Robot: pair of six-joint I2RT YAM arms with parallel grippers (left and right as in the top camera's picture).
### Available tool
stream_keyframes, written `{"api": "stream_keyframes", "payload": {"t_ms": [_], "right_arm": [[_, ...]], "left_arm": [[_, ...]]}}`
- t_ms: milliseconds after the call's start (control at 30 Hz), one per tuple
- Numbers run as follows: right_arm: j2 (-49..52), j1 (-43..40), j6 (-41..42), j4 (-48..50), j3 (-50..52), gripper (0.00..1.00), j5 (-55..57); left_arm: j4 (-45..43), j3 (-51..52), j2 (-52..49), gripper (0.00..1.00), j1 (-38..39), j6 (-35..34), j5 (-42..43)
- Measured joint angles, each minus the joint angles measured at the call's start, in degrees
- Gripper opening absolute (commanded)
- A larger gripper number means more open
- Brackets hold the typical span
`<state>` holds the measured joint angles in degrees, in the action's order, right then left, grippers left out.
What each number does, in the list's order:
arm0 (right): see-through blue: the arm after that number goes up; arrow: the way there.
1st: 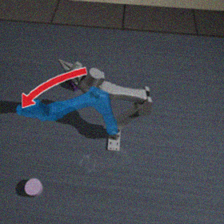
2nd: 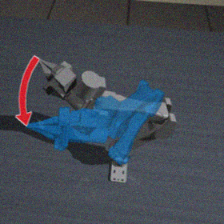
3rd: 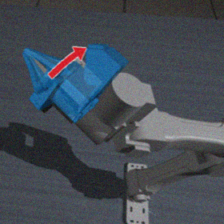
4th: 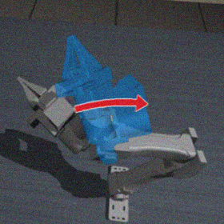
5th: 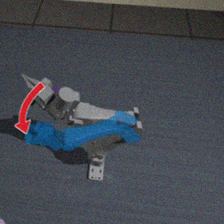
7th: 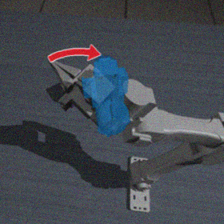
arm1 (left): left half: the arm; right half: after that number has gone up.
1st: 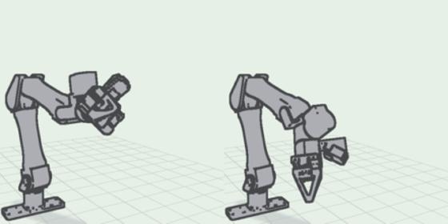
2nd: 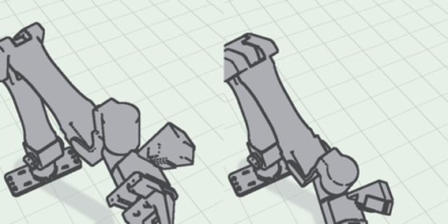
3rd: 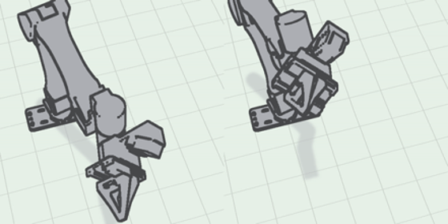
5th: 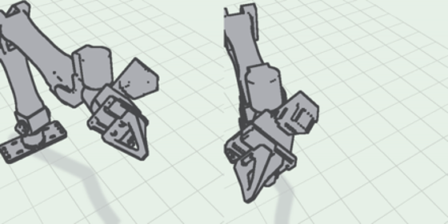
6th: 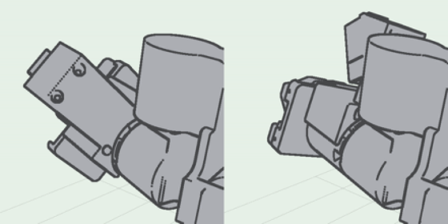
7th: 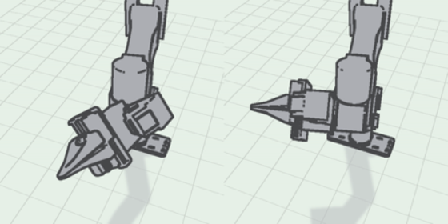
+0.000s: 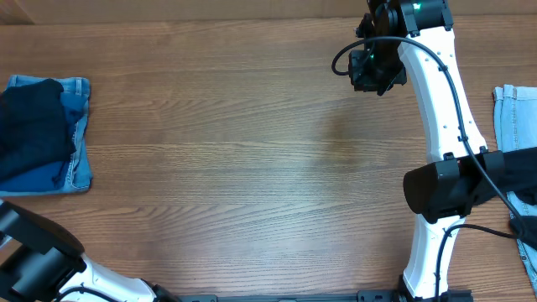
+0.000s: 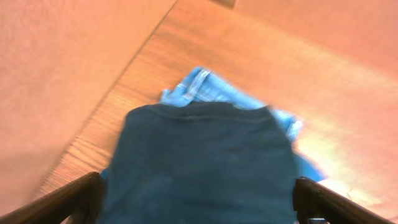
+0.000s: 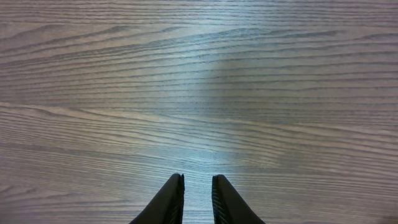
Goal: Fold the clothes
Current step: 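Press the stacked shirt flat with the left gripper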
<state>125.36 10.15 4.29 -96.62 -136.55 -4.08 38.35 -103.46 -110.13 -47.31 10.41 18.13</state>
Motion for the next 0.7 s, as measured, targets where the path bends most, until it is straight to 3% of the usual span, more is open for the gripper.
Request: {"api": "stream_keyframes", "payload": {"t_ms": [100,200,267,333,400,500,633,700], "right_arm": [[0.0,0.0,0.0,-0.2,0.0,0.20,0.0],[0.0,0.0,0.0,-0.4,0.0,0.20,0.0],[0.0,0.0,0.0,-0.3,0.0,0.20,0.0],[0.0,0.0,0.0,-0.3,0.0,0.20,0.0],[0.0,0.0,0.4,-0.3,0.0,0.33,0.0],[0.0,0.0,0.3,-0.3,0.0,0.35,0.0],[0.0,0.0,0.2,0.3,0.0,0.36,0.0],[0.0,0.0,0.2,-0.1,0.0,0.43,0.0]], "left_arm": [[1.6,0.0,0.2,0.04,0.4,-4.5,1.4],[4.1,0.0,0.2,0.04,2.1,-10.3,-4.9],[7.5,0.0,0.1,0.04,3.4,-15.0,-10.8],[16.0,-0.2,-0.3,0.05,3.8,-17.7,-9.7],[22.2,-0.2,-1.7,0.33,4.2,-19.0,-8.6],[33.0,-0.1,-2.6,0.34,4.6,-20.0,-9.0],[37.0,-0.1,-2.6,0.44,4.6,-20.8,-9.2],[37.7,-0.1,-2.6,0.50,4.6,-21.2,-9.4]]}}
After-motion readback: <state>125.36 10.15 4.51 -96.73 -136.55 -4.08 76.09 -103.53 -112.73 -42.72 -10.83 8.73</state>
